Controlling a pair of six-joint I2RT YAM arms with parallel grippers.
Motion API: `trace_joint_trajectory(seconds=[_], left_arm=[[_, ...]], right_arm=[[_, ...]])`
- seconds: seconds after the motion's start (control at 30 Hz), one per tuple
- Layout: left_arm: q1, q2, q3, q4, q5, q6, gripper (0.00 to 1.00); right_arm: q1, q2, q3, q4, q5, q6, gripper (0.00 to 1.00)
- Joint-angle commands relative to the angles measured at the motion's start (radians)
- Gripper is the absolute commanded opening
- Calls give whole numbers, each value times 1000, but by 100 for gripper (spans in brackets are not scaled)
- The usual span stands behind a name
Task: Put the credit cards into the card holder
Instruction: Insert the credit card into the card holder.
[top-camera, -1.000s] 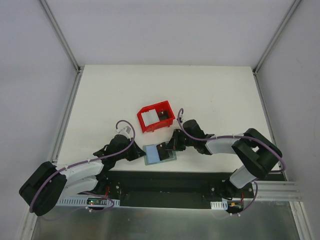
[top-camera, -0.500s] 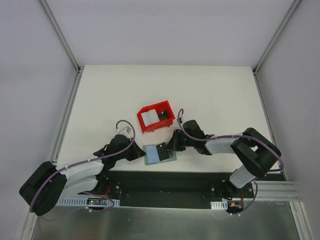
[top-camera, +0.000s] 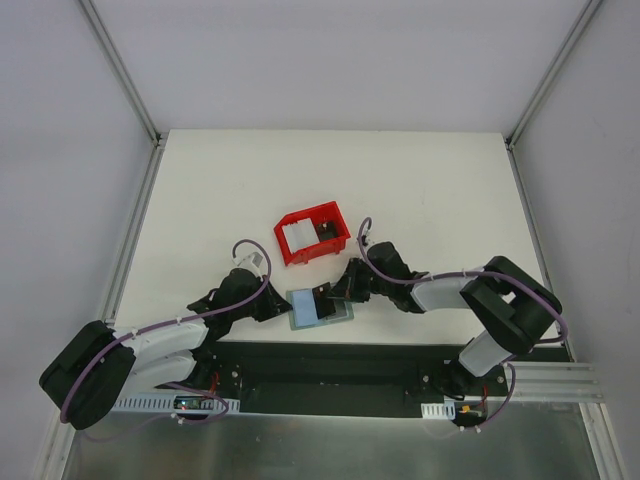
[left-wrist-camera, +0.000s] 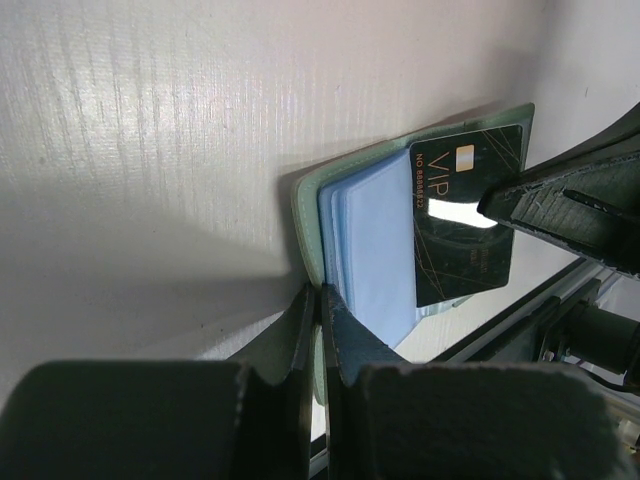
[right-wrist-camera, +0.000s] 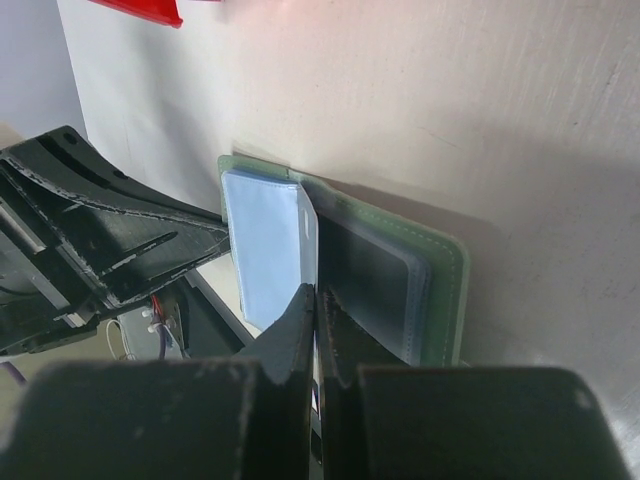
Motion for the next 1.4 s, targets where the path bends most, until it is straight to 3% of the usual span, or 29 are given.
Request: trace_joint_trajectory(seconds=[0.0, 0.57, 1.37], left_arm=[[-3, 13, 18, -1, 1, 15, 0], [-3, 8, 10, 2, -7, 3, 0], [-3, 13, 2, 20, -1, -1, 0]], right_arm=[[25, 6, -23, 28, 40, 19, 0], [45, -52, -62, -13, 55, 13, 0], [89, 14, 0, -30, 77, 42, 4]])
